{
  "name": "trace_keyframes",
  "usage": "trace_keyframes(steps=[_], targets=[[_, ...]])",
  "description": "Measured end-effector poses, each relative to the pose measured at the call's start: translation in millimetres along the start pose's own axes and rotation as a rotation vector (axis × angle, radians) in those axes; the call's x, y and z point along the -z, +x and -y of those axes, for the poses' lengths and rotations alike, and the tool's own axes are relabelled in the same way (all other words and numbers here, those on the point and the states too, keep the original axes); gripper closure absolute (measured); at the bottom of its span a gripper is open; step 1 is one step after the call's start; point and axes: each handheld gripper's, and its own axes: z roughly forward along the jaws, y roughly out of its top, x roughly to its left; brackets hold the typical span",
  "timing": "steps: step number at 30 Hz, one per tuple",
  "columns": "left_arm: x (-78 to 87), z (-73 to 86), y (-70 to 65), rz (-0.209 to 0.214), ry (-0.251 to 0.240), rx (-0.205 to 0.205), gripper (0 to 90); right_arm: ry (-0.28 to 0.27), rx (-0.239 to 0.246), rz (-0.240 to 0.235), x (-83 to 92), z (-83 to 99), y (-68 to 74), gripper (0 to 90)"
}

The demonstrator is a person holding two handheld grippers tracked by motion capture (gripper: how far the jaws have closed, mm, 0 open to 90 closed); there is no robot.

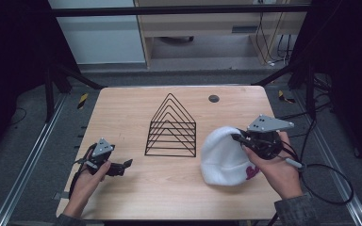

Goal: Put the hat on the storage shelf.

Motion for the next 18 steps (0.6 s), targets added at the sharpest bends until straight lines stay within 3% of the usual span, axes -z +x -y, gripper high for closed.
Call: trace_keyframes(steps=[5, 9, 14, 18], targets=[[8.7, -13.9, -3.3, 0.009, -0.039, -0.002, 4.5, -0.037, 0.002, -0.005, 6.3, -13.2, 1.1, 83.0], [12.1, -28.3, -2.6, 0.035, -0.054, 0.04, 5.1, -0.068, 0.006, 0.015, 12.5, -26.8, -1.0, 83.0], [9.9, -45.9, 3.4, 0.04, -0.064, 0.06, 5.4, -0.094, -0.018, 0.052, 15.3, -41.0, -7.6, 83.0], [15.4, -59.7, 1.5, 0.039, -0.068, 0.032, 5.8, -0.108, -0.032, 0.067, 15.3, -49.0, -11.5, 83.0]])
